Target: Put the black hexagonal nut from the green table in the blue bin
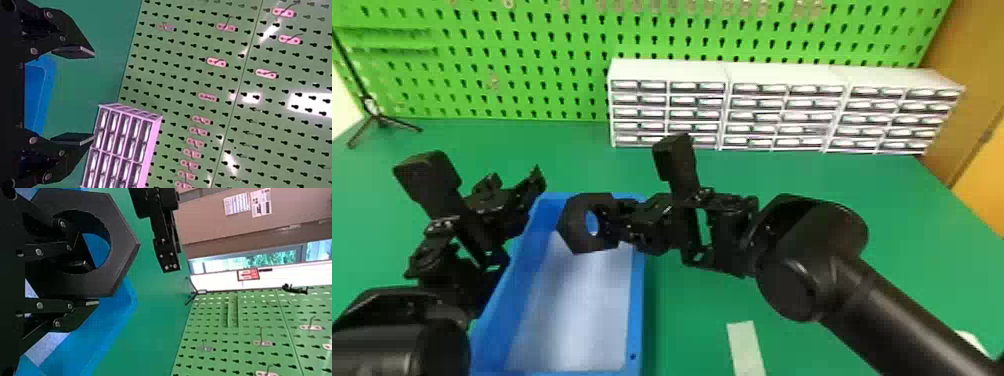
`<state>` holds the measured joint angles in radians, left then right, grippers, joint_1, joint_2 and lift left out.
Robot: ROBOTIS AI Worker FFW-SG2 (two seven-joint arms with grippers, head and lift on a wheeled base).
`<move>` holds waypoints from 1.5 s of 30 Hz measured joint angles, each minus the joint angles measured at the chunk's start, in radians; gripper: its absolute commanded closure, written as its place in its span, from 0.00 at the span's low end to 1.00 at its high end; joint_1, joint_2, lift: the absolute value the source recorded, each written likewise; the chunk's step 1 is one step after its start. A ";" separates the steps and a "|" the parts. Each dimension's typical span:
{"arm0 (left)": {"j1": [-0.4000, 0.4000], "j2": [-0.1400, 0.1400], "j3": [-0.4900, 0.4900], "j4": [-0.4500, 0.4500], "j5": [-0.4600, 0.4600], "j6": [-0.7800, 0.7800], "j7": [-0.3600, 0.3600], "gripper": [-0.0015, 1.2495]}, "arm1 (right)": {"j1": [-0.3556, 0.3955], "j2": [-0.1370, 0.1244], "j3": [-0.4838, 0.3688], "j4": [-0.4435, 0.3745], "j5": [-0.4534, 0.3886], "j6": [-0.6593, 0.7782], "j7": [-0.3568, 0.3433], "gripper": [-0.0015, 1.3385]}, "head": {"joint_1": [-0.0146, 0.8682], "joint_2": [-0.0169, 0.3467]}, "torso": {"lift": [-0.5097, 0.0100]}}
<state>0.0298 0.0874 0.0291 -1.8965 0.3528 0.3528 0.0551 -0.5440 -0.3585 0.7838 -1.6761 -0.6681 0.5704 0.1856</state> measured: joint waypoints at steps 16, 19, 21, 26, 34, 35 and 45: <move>-0.002 0.000 -0.002 0.002 0.003 0.000 0.000 0.40 | -0.025 -0.002 0.051 0.018 -0.034 -0.001 0.000 0.43 | 0.80 0.07 | 0.79; -0.002 0.000 -0.002 0.002 0.003 0.000 0.000 0.40 | -0.025 -0.002 0.052 0.023 -0.041 -0.001 0.000 0.36 | 0.80 0.07 | 0.79; -0.003 0.000 -0.001 0.002 0.004 0.000 0.000 0.40 | -0.025 -0.002 0.053 0.025 -0.044 -0.001 0.000 0.36 | 0.80 0.07 | 0.79; -0.004 0.000 0.000 0.002 0.004 0.000 0.000 0.40 | -0.027 -0.003 0.057 0.028 -0.047 0.001 0.000 0.36 | 0.80 0.07 | 0.79; -0.004 0.000 0.001 0.002 0.006 0.000 0.000 0.40 | -0.032 -0.006 0.061 0.029 -0.047 0.006 0.000 0.36 | 0.80 0.07 | 0.79; -0.004 0.000 0.001 0.002 0.006 0.000 0.000 0.40 | -0.033 -0.006 0.062 0.029 -0.047 0.007 0.000 0.36 | 0.80 0.07 | 0.79; -0.004 0.001 0.006 0.002 0.008 0.000 -0.005 0.40 | -0.029 -0.004 0.051 0.032 -0.039 0.019 -0.002 0.36 | 0.80 0.07 | 0.79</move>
<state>0.0253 0.0887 0.0355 -1.8944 0.3605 0.3528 0.0499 -0.5729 -0.3621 0.8349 -1.6444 -0.7067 0.5897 0.1840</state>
